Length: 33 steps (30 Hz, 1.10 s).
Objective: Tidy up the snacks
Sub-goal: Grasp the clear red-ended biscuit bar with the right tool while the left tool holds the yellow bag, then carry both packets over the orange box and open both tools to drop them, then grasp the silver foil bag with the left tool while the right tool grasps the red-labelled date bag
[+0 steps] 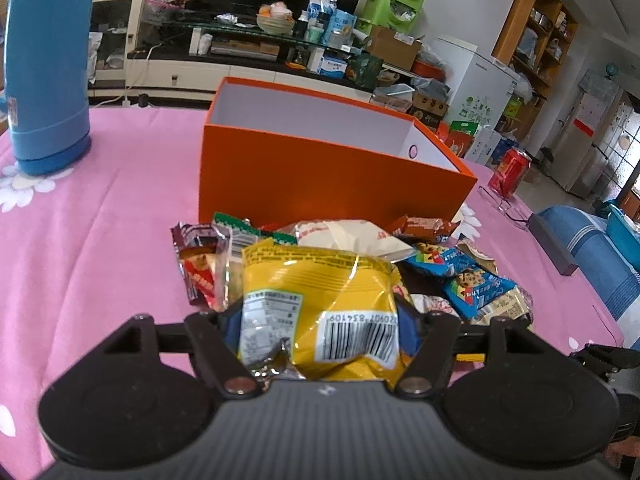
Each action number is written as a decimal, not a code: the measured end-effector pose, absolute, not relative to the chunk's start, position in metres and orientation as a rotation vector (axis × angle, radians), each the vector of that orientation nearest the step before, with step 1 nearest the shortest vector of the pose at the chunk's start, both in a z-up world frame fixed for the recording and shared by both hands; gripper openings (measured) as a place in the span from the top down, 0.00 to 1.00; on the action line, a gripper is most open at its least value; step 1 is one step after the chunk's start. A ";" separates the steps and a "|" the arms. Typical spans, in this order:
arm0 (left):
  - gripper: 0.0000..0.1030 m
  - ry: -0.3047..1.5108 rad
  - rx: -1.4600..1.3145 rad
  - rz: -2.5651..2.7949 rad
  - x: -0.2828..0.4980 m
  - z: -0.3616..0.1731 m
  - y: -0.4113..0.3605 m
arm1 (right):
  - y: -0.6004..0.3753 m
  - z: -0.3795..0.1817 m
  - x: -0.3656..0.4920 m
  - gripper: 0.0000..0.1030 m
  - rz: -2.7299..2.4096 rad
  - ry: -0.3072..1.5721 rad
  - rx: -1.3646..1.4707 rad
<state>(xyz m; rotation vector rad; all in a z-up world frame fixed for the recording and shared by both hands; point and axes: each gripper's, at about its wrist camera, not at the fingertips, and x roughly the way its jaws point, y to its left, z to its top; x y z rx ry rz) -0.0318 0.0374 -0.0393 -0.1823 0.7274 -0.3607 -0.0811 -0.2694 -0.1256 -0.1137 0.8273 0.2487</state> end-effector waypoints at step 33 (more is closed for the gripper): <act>0.04 0.448 -0.295 -0.217 0.111 0.039 0.037 | -0.230 -0.033 0.130 0.08 0.293 0.413 0.102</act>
